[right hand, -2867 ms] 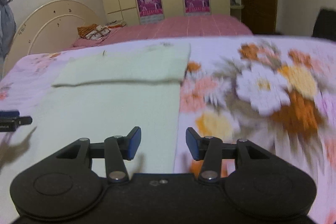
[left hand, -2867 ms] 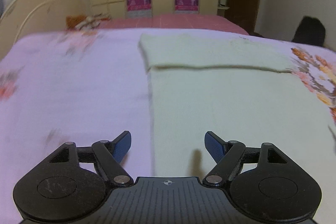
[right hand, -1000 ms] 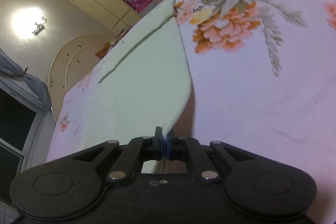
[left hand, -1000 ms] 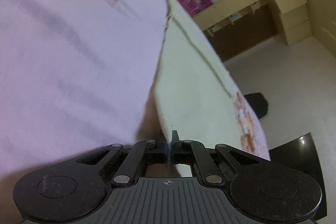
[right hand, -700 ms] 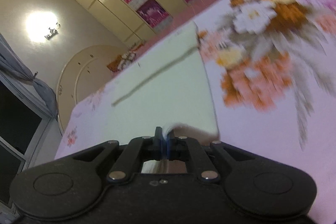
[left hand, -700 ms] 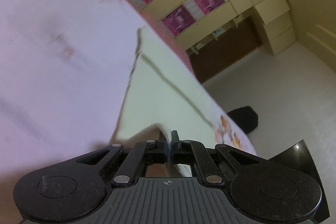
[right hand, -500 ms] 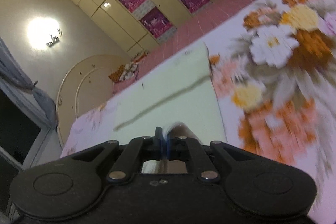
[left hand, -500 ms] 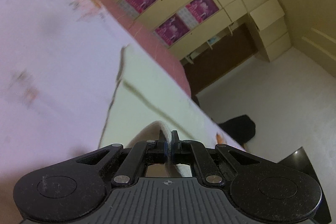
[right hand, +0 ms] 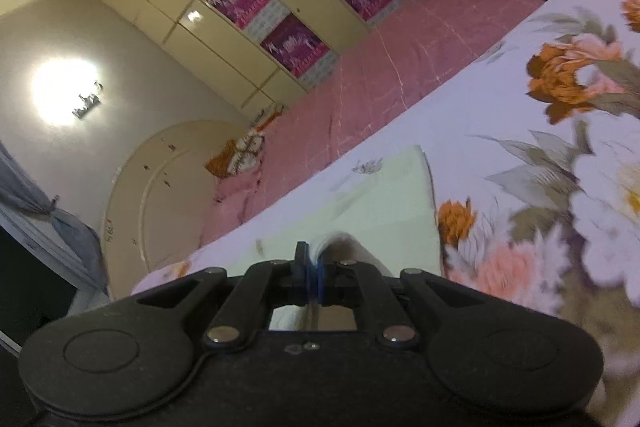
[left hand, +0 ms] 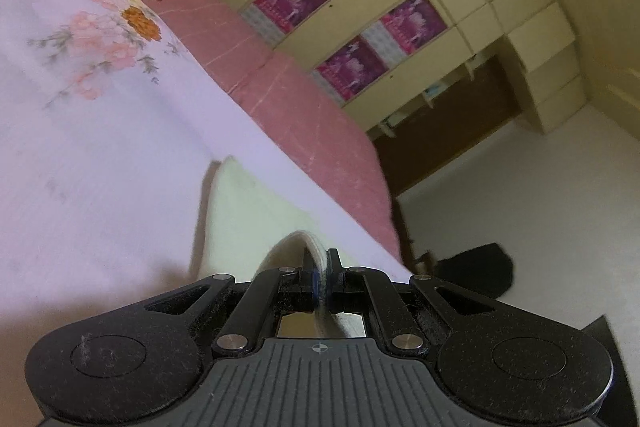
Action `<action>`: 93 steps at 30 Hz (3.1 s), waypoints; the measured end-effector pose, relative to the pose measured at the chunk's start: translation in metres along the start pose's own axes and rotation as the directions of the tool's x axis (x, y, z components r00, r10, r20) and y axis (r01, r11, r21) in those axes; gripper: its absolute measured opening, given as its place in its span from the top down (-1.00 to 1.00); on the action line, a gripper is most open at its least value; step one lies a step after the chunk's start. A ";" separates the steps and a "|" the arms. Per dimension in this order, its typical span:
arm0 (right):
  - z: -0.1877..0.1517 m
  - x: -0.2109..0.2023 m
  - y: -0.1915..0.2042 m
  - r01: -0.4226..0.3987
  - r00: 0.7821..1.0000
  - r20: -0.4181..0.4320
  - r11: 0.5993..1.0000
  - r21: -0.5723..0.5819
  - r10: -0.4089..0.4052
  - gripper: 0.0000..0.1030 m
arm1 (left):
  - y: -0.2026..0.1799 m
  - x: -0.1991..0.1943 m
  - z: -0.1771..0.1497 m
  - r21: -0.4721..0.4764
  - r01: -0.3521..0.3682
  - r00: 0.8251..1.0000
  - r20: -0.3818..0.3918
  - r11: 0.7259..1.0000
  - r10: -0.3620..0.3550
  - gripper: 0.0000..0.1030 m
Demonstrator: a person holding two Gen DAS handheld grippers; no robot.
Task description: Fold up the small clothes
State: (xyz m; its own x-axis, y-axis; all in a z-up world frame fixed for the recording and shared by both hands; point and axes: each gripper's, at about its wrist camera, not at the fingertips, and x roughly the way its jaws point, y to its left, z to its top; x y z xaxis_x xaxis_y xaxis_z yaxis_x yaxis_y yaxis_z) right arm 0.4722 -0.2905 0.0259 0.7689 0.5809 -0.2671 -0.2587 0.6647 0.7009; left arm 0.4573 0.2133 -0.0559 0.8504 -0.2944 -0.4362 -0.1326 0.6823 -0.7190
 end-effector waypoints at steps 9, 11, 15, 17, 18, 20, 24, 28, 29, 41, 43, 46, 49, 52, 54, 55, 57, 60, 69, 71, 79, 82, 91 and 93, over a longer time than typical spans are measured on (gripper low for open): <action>0.019 0.085 -0.071 0.034 0.997 -0.071 0.980 0.195 -0.020 0.68 | 0.013 0.072 0.015 0.005 -0.087 0.995 -0.050 0.996 0.087 0.92; 0.020 0.084 -0.076 -0.005 0.999 -0.030 0.979 0.202 0.011 0.33 | 0.016 0.072 0.018 -0.015 -0.059 0.998 -0.027 0.998 0.058 0.47; 0.023 0.070 -0.076 -0.035 0.998 0.048 0.989 0.142 0.028 -0.07 | 0.012 0.062 0.021 0.077 -0.049 0.997 0.066 0.996 0.044 -0.47; 0.026 0.066 -0.075 -0.031 0.998 0.049 0.996 0.085 0.027 -0.03 | 0.008 0.065 0.024 0.135 -0.054 0.998 0.034 0.989 0.049 -0.35; 0.027 0.064 -0.071 -0.012 0.999 0.046 0.999 0.031 0.010 -0.02 | 0.004 0.069 0.024 0.189 -0.063 0.998 0.017 0.980 0.060 -0.26; 0.028 0.065 -0.063 0.011 0.999 0.032 0.998 -0.057 -0.009 0.02 | -0.003 0.078 0.025 0.267 -0.073 0.996 -0.030 0.961 0.084 -0.08; 0.022 0.072 -0.040 0.052 0.999 -0.003 0.971 -0.235 -0.055 0.09 | -0.012 0.095 0.023 0.370 -0.107 0.987 -0.075 0.923 0.144 -0.06; 0.018 0.082 -0.020 0.101 0.993 -0.022 0.929 -0.357 -0.116 0.15 | -0.018 0.103 0.023 0.406 -0.123 0.982 -0.083 0.905 0.170 0.21; 0.019 0.086 -0.016 0.113 0.991 -0.026 0.918 -0.379 -0.133 0.18 | -0.019 0.104 0.023 0.411 -0.128 0.980 -0.086 0.903 0.178 0.33; -0.005 0.091 0.038 0.241 0.970 0.137 0.742 -0.625 -0.200 0.93 | -0.034 0.068 0.011 0.445 -0.142 0.985 0.151 0.884 0.082 0.95; -0.001 0.088 0.042 0.247 0.969 0.170 0.738 -0.628 -0.180 0.93 | -0.037 0.068 0.014 0.450 -0.159 0.981 0.169 0.879 0.091 0.95; 0.005 0.094 0.037 0.265 0.964 0.177 0.749 -0.607 -0.198 0.93 | -0.035 0.083 0.018 0.451 -0.221 0.974 0.141 0.865 0.176 0.94; 0.012 0.107 0.019 0.283 0.959 0.144 0.775 -0.566 -0.245 0.93 | -0.032 0.100 0.015 0.442 -0.249 0.969 0.107 0.862 0.224 0.94; 0.004 0.122 0.003 0.311 0.945 0.093 0.777 -0.547 -0.313 0.92 | -0.025 0.110 0.009 0.438 -0.266 0.962 0.066 0.859 0.265 0.92; 0.001 0.124 0.004 0.321 0.940 0.090 0.762 -0.562 -0.329 0.87 | -0.027 0.103 0.012 0.407 -0.291 0.956 0.081 0.866 0.284 0.88; 0.001 0.125 0.009 0.332 0.933 0.085 0.747 -0.576 -0.348 0.84 | -0.034 0.097 0.011 0.413 -0.343 0.939 0.126 0.844 0.320 0.77; -0.002 0.125 0.027 0.383 0.907 0.113 0.684 -0.620 -0.405 0.52 | -0.060 0.087 0.001 0.472 -0.384 0.923 0.228 0.793 0.311 0.12; -0.012 0.122 0.059 0.319 0.943 0.148 0.683 -0.657 -0.298 0.41 | -0.099 0.102 -0.022 0.570 -0.261 0.965 0.170 0.779 0.199 -0.42; -0.045 0.180 0.076 0.189 0.958 -0.013 0.665 -0.722 -0.286 0.33 | -0.093 0.131 -0.051 0.586 -0.235 0.965 0.048 0.776 0.256 -0.42; -0.035 0.167 0.060 0.268 0.941 0.045 0.655 -0.707 -0.337 0.33 | -0.070 0.111 -0.039 0.533 -0.259 0.963 0.077 0.805 0.258 -0.41; -0.020 0.144 0.039 0.365 0.912 0.118 0.647 -0.669 -0.393 0.30 | -0.076 0.096 -0.036 0.559 -0.252 0.966 0.093 0.790 0.243 -0.40; -0.037 0.130 0.063 0.319 0.936 0.125 0.648 -0.692 -0.328 0.26 | -0.100 0.084 -0.059 0.603 -0.196 0.980 0.091 0.774 0.177 -0.41; -0.094 0.123 0.078 0.215 0.957 0.028 0.638 -0.739 -0.290 0.24 | -0.103 0.067 -0.108 0.641 -0.202 0.972 0.042 0.740 0.229 -0.41; -0.088 0.112 0.068 0.274 0.939 0.063 0.626 -0.730 -0.338 0.23 | -0.087 0.049 -0.103 0.614 -0.213 0.973 0.060 0.760 0.224 -0.41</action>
State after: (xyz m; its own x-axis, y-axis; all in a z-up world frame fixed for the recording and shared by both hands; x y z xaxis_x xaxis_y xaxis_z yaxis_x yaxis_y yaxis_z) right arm 0.4892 -0.1391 -0.0142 0.8465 0.2913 -0.4456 -0.3779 0.9184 -0.1175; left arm 0.4577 0.0706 -0.0710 0.8279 -0.0932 -0.5531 0.0309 0.9922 -0.1210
